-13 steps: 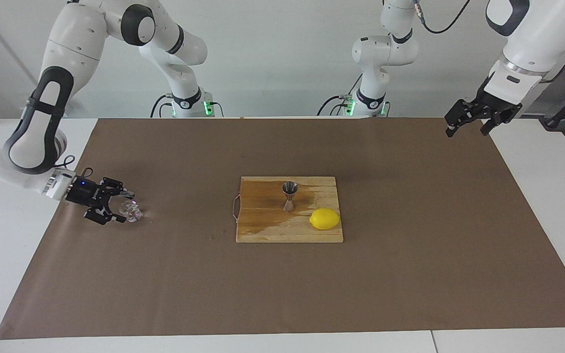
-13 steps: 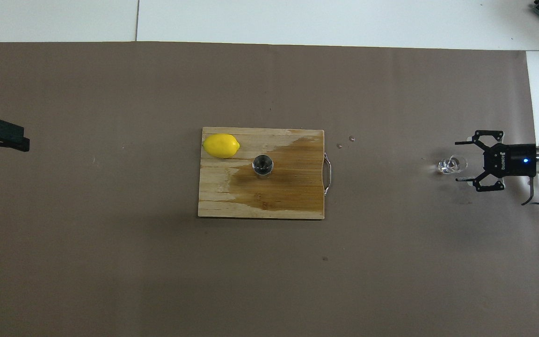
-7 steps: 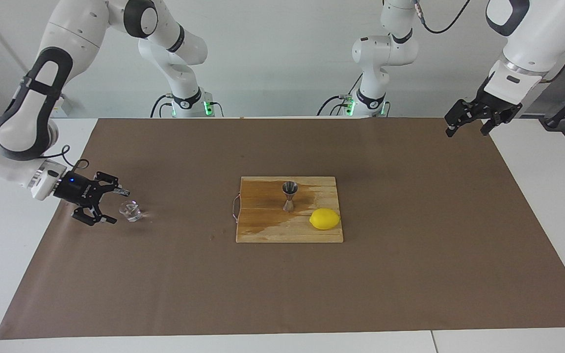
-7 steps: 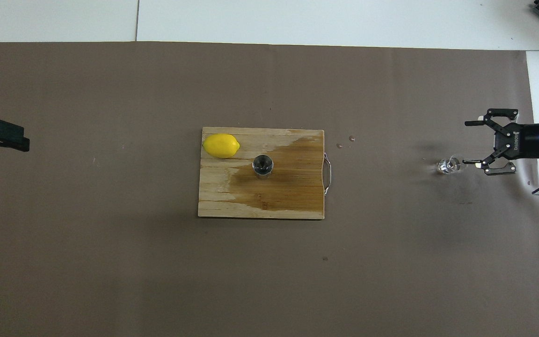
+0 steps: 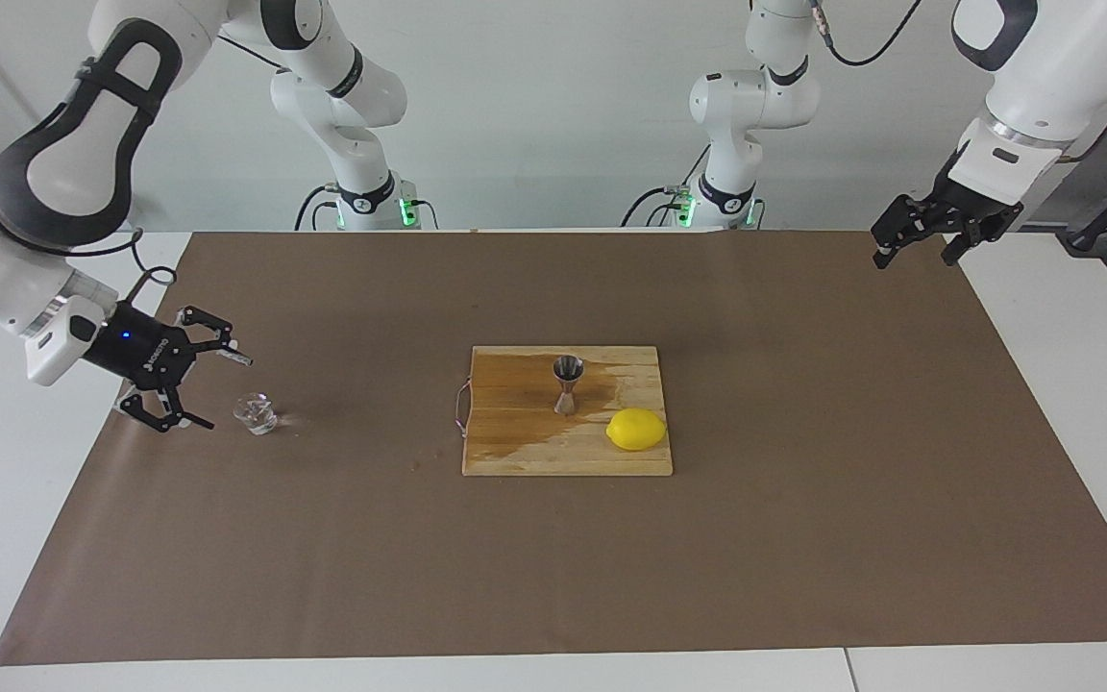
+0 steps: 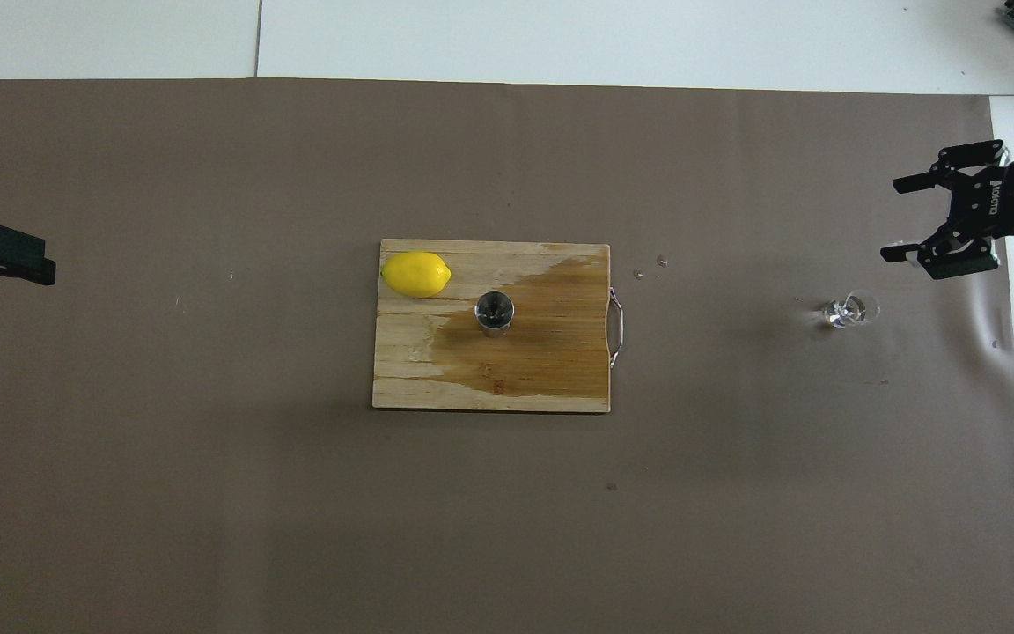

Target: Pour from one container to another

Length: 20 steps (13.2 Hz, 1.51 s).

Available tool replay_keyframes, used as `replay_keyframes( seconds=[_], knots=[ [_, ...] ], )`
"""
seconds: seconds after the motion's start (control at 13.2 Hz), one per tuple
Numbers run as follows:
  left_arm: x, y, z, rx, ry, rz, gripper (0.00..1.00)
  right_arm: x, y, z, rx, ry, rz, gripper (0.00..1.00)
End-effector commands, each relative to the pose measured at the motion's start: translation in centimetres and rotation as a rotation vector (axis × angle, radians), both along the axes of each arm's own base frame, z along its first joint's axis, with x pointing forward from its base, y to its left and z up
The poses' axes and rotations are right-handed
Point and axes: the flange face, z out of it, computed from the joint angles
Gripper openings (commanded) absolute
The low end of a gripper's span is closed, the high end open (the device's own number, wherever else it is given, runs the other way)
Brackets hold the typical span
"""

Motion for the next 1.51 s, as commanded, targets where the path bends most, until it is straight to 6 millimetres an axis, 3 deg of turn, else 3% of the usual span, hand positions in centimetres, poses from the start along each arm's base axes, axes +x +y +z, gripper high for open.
replay_keyframes(
  seconds=[0.0,0.3,0.53,0.68,0.91,1.21,1.44],
  knots=[
    [-0.7,0.2,0.2,0.002,0.005,-0.001,1.0,1.0,1.6,2.0,-0.112,0.077,-0.202,1.0],
    [-0.7,0.1,0.2,0.002,0.005,-0.002,1.0,0.9,4.6,4.7,-0.328,0.17,-0.543,1.0],
    [-0.7,0.2,0.2,0.002,0.005,-0.001,1.0,0.3,9.3,5.9,-0.466,0.231,-0.836,1.0],
    [-0.7,0.1,0.2,0.002,0.005,-0.002,1.0,-0.6,10.5,6.8,-0.543,0.256,-0.981,1.0],
    [-0.7,0.2,0.2,0.002,0.005,-0.001,1.0,-2.0,10.5,10.1,-0.514,0.24,-1.132,1.0],
    [-0.7,0.3,0.3,0.002,0.001,0.001,1.0,-5.3,7.9,14.3,-0.447,0.32,-1.353,1.0],
    [-0.6,0.2,0.4,0.019,-0.004,0.0,1.0,-8.2,5.4,16.6,-0.391,0.388,-1.406,1.0]
  ],
)
